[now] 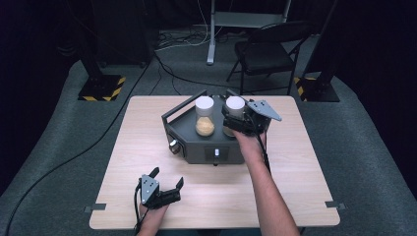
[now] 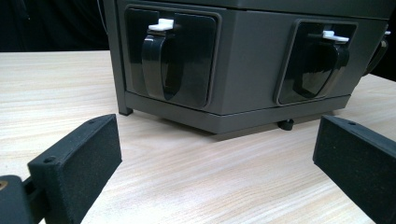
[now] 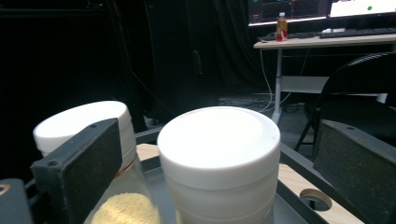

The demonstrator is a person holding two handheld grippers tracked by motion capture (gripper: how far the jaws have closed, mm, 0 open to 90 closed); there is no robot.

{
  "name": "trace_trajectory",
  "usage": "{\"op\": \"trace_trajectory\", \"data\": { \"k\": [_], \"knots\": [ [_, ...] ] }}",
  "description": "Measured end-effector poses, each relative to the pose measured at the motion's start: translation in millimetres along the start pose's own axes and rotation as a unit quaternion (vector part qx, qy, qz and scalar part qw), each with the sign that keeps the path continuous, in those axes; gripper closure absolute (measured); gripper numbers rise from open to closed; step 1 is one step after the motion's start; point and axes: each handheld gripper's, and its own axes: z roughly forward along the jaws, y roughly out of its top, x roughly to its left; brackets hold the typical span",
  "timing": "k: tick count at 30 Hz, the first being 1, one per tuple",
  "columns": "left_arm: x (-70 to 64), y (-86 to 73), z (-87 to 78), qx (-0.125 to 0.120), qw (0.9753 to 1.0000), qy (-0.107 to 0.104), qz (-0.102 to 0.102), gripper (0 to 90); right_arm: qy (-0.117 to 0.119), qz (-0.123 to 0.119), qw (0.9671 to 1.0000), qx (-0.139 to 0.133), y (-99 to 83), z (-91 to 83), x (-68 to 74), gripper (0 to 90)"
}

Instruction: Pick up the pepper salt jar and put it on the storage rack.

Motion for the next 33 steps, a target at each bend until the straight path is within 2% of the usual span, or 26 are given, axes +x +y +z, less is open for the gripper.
{"op": "trace_trajectory", "data": {
  "k": [16, 33],
  "knots": [
    [-1.5, 0.3, 0.4, 0.002, 1.0000, 0.001, 0.004, 0.5, 0.024, -0.009, 0.9996, -0.010, -9.7, -30.6, -14.5, 2.0],
    [-2.0, 0.5, 0.6, 0.003, 1.0000, 0.003, 0.006, 0.5, 0.019, -0.010, 0.9997, -0.013, -24.1, -62.1, -29.4, 2.3]
  ]
}}
